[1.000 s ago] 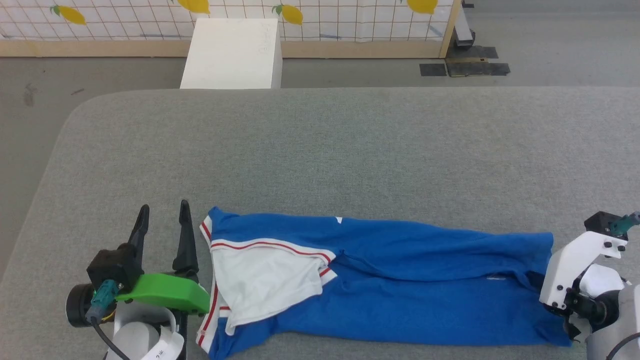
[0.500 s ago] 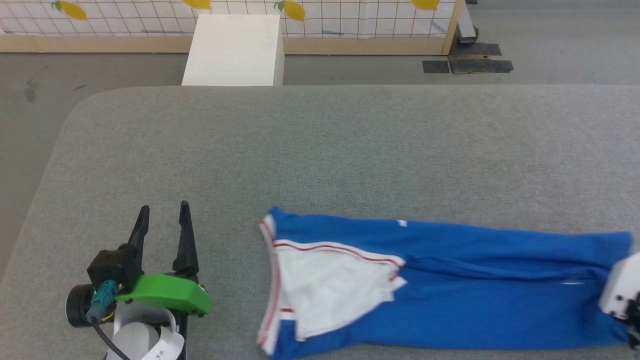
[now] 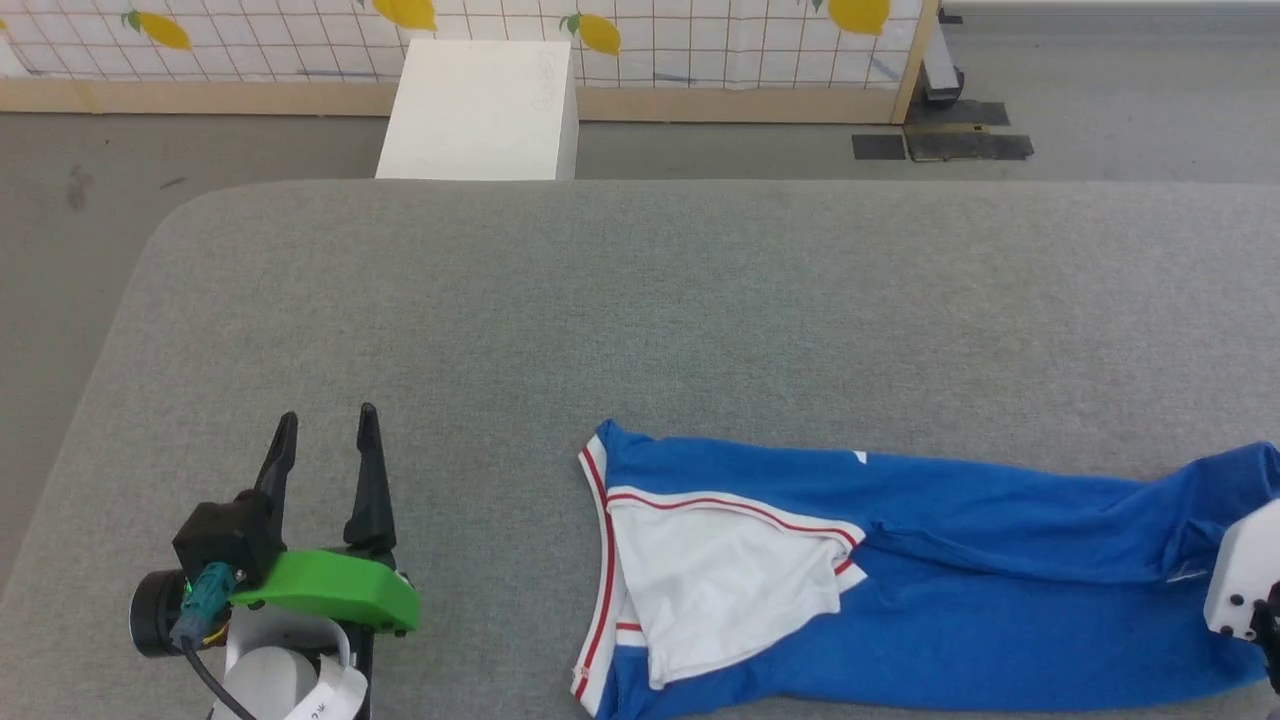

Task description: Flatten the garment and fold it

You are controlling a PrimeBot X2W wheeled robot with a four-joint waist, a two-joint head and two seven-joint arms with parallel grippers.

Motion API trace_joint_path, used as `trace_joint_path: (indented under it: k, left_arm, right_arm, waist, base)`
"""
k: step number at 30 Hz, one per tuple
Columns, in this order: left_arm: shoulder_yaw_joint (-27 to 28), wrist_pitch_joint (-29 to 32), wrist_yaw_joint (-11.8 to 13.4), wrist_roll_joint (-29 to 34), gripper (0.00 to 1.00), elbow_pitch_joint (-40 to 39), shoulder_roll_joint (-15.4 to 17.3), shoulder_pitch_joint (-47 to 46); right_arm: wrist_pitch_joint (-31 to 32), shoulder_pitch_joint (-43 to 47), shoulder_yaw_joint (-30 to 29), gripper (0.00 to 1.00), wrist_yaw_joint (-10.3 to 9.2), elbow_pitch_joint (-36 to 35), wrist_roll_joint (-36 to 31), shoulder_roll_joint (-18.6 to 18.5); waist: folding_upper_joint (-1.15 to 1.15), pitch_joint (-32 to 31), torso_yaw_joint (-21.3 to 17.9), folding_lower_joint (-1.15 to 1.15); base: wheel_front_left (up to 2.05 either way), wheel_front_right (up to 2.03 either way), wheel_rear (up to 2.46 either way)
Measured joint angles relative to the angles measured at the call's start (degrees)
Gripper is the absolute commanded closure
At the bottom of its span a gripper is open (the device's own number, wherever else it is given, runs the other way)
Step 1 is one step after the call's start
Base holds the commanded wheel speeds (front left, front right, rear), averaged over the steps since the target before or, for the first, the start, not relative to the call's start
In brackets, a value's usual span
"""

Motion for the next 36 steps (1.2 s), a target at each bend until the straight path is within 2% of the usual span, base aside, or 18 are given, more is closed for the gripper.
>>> trace_joint_path:
  k: [5,11,14,17,20,24,31,36]
  left_arm:
    - [0.26,0.0,-0.07,0.33,0.0,0.0,-0.08,0.55]
    - [0.37,0.0,-0.25,0.42,0.0,0.01,-0.11,1.13]
    - [0.31,0.0,-0.32,0.43,0.0,0.03,-0.13,1.16]
    - [0.3,0.0,-0.48,0.51,0.0,0.1,-0.14,1.15]
    - [0.34,-0.01,-0.49,0.67,0.0,0.03,-0.15,1.11]
    - [0.13,0.0,-0.57,0.78,0.0,0.04,-0.2,0.74]
    - [-0.96,0.0,-0.71,0.79,0.0,-0.33,-0.25,-1.19]
    - [-1.38,0.0,-0.7,0.73,0.0,-0.56,-0.26,-2.39]
  right_arm:
    - [9.21,6.49,6.61,1.0,0.0,-13.66,4.39,0.27]
    - [22.17,14.73,17.08,1.0,0.0,-36.91,11.74,0.47]
    - [26.39,16.12,23.09,1.0,-0.01,-45.24,14.13,-0.19]
    - [28.52,15.74,30.31,1.0,-0.01,-49.6,15.52,-1.93]
    - [29.21,13.24,38.51,1.0,-0.01,-49.47,16.22,-3.52]
    - [26.46,6.72,46.9,1.0,-0.01,-43.24,16.36,-3.07]
    - [20.11,-2.18,56.7,1.0,-0.01,-27.71,16.34,0.54]
    - [15.86,-7.07,60.76,1.0,0.0,-17.07,15.58,1.62]
  waist:
    - [0.0,-1.01,-0.02,0.0]
    - [0.0,-2.1,-0.01,0.0]
    - [0.0,-2.27,0.22,0.0]
    - [0.0,-2.17,0.42,0.0]
    - [0.0,-1.84,0.48,0.0]
    - [0.0,-0.93,0.75,0.0]
    - [0.0,1.37,2.15,0.0]
    - [0.0,3.3,3.39,0.0]
  base:
    - [0.0,0.0,0.0]
    - [0.0,0.0,0.0]
    - [0.0,0.0,0.0]
    - [0.0,0.0,0.0]
    - [0.0,0.0,0.0]
    - [0.0,0.0,0.0]
    - [0.0,0.0,0.0]
    - [0.0,0.0,0.0]
